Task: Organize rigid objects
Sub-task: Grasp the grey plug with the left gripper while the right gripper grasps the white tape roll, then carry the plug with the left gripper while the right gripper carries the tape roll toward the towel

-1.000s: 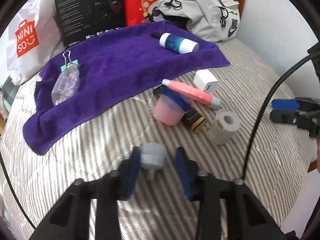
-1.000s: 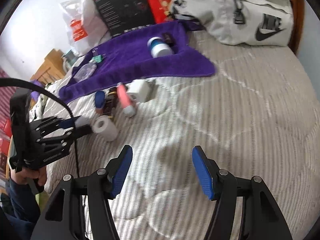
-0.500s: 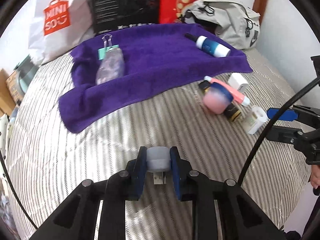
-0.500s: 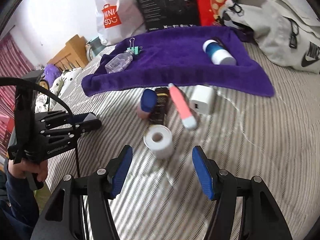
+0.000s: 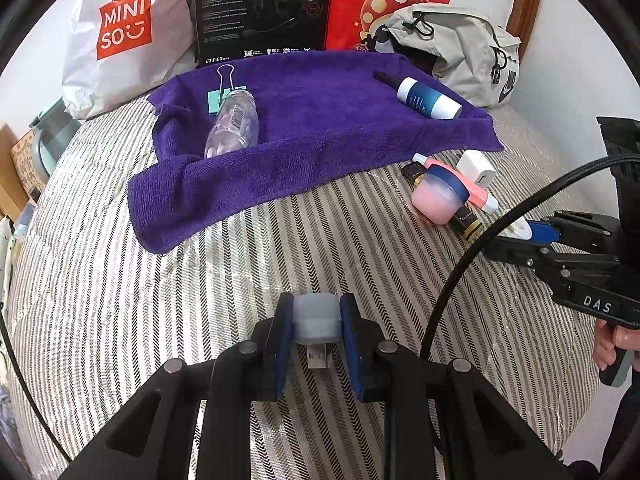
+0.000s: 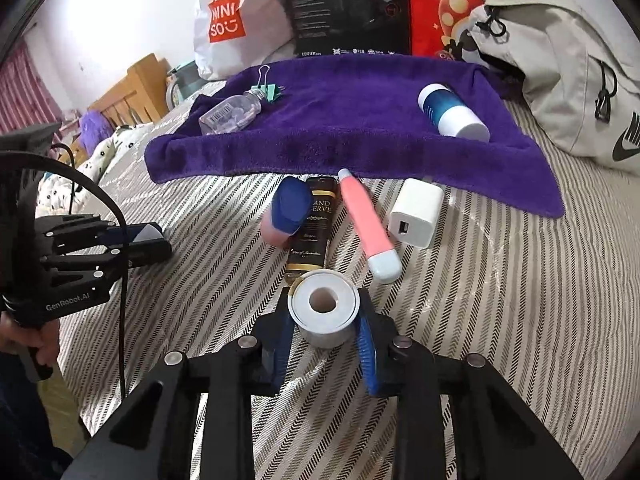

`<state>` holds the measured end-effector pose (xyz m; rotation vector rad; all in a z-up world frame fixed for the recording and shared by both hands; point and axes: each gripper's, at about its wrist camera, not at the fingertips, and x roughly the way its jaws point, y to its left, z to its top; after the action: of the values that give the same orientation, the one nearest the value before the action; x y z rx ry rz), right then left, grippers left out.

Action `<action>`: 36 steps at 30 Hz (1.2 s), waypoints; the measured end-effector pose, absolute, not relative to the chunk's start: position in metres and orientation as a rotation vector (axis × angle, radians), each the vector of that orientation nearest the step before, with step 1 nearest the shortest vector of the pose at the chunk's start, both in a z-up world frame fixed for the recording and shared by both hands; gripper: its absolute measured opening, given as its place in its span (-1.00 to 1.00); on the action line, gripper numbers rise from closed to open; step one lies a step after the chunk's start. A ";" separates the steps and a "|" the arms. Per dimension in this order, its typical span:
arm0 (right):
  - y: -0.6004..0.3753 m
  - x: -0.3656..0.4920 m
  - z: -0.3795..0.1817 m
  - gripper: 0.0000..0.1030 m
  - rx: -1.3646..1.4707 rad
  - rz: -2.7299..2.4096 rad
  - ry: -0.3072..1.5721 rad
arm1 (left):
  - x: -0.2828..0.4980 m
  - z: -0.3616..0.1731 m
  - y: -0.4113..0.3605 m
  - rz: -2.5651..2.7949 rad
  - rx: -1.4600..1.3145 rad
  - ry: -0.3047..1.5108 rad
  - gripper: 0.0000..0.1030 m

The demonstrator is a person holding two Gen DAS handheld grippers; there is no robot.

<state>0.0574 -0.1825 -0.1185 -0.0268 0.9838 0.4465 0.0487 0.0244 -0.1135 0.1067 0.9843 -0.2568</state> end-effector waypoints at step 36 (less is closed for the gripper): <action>-0.218 0.059 -0.092 -0.44 -0.066 0.416 0.960 | 0.059 -0.085 0.048 -0.269 0.034 0.942 -0.56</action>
<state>0.0595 -0.2177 -0.0922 -0.0656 0.9595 0.4156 0.0594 0.0482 -0.0852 0.0335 0.9416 -0.2688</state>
